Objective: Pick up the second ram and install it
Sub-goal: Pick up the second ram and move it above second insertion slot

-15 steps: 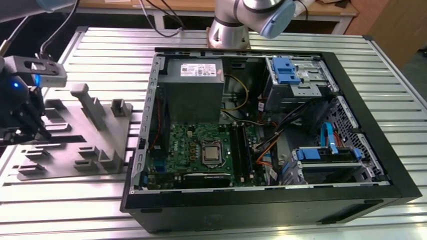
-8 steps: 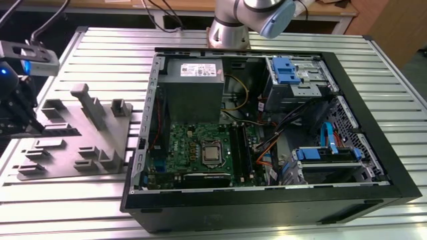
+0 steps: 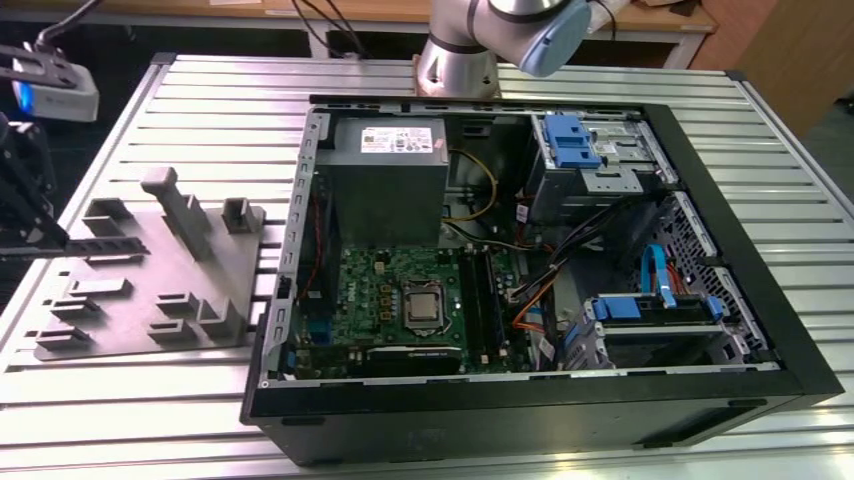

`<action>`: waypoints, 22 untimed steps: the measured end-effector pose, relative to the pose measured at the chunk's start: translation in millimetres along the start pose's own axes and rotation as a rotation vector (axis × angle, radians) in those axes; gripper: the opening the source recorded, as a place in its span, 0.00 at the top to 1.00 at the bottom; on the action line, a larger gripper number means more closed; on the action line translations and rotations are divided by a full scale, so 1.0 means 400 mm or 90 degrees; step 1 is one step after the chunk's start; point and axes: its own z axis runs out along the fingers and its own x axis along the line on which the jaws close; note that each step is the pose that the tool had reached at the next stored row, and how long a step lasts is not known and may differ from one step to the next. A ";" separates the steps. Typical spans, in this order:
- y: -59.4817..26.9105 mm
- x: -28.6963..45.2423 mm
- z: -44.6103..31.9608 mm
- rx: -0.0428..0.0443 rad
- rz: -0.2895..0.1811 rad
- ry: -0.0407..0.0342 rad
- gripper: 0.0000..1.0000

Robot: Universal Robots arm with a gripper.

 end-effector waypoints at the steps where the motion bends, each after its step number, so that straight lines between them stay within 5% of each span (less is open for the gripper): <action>1: 0.000 0.000 -0.009 0.0000 0.000 0.0000 0.92; 19: 0.008 -0.008 -0.196 0.0001 0.002 -0.0007 0.92; 22: 0.009 -0.009 -0.211 0.0002 0.003 -0.0008 0.92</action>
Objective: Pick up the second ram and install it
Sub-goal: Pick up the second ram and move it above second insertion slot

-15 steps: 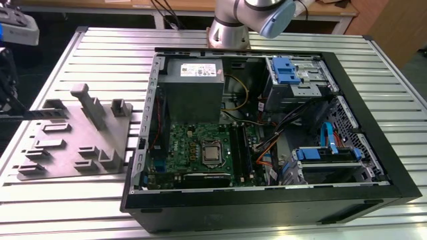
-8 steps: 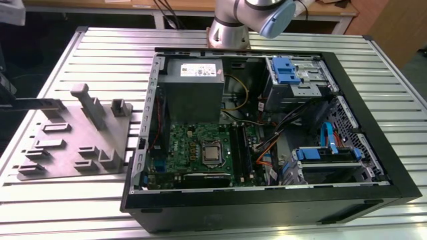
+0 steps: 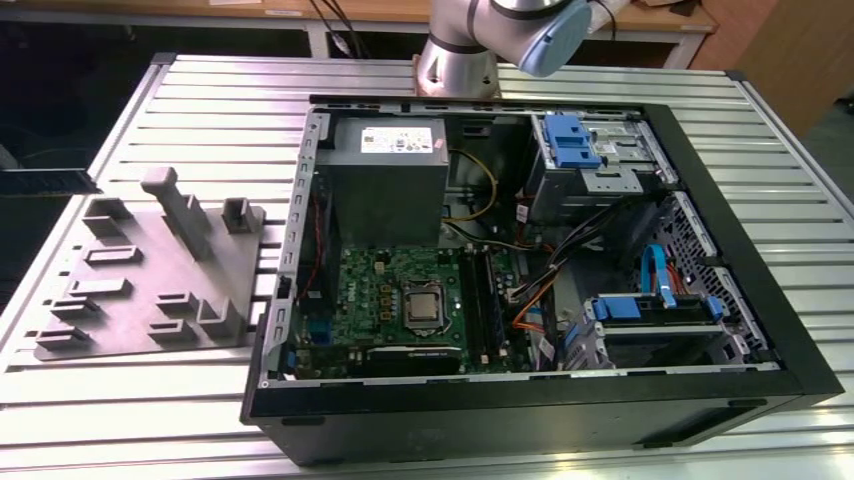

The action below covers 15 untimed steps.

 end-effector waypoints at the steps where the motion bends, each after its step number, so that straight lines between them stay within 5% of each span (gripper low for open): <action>1: 0.000 0.000 0.000 0.0001 0.000 0.0000 0.92; 10: -0.004 0.000 -0.001 -0.0001 0.000 0.0001 0.92; 15: -0.029 0.000 -0.002 0.0000 0.000 0.0000 0.92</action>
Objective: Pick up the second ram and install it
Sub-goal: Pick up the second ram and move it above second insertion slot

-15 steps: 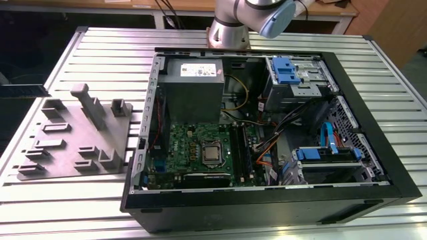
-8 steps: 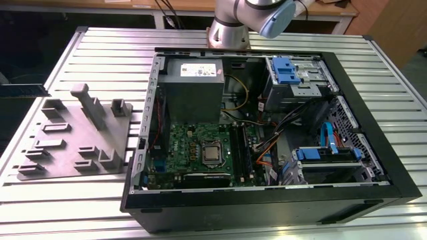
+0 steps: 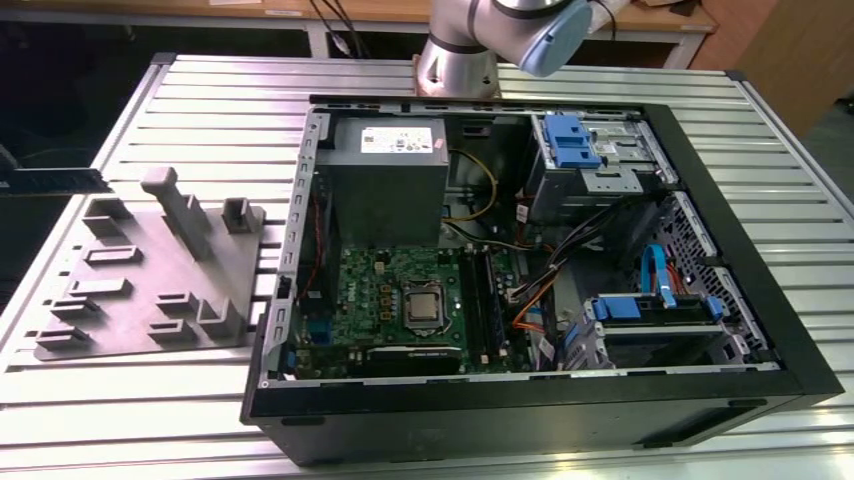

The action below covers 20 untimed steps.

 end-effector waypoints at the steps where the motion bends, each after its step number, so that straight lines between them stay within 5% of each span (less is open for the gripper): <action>1: -0.007 0.000 0.000 0.0000 0.000 0.0000 0.92; 20: -0.176 0.002 -0.008 0.0000 0.000 0.0000 0.92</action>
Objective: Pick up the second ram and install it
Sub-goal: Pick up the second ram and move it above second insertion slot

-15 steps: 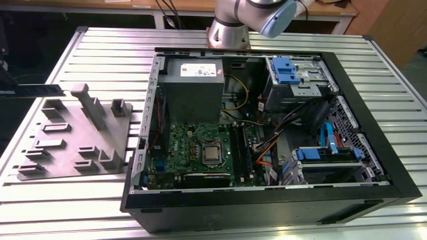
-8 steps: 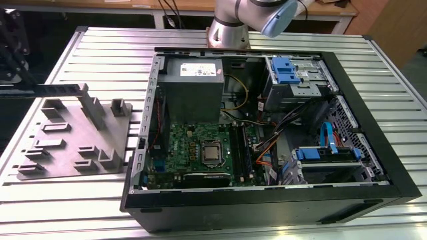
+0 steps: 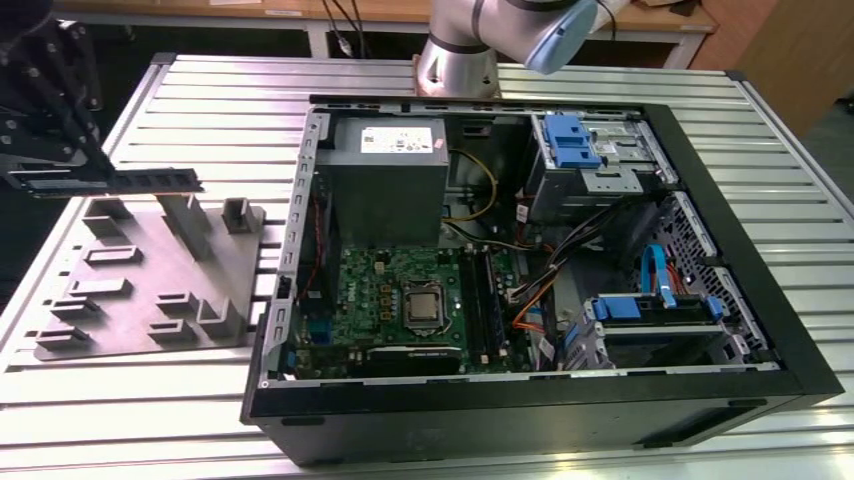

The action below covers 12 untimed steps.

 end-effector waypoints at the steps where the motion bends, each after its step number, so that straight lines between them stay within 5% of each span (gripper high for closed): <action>1: -0.009 0.000 0.000 0.0000 0.000 0.0000 0.92; 12: -0.104 0.001 -0.004 0.0001 0.000 0.0000 0.92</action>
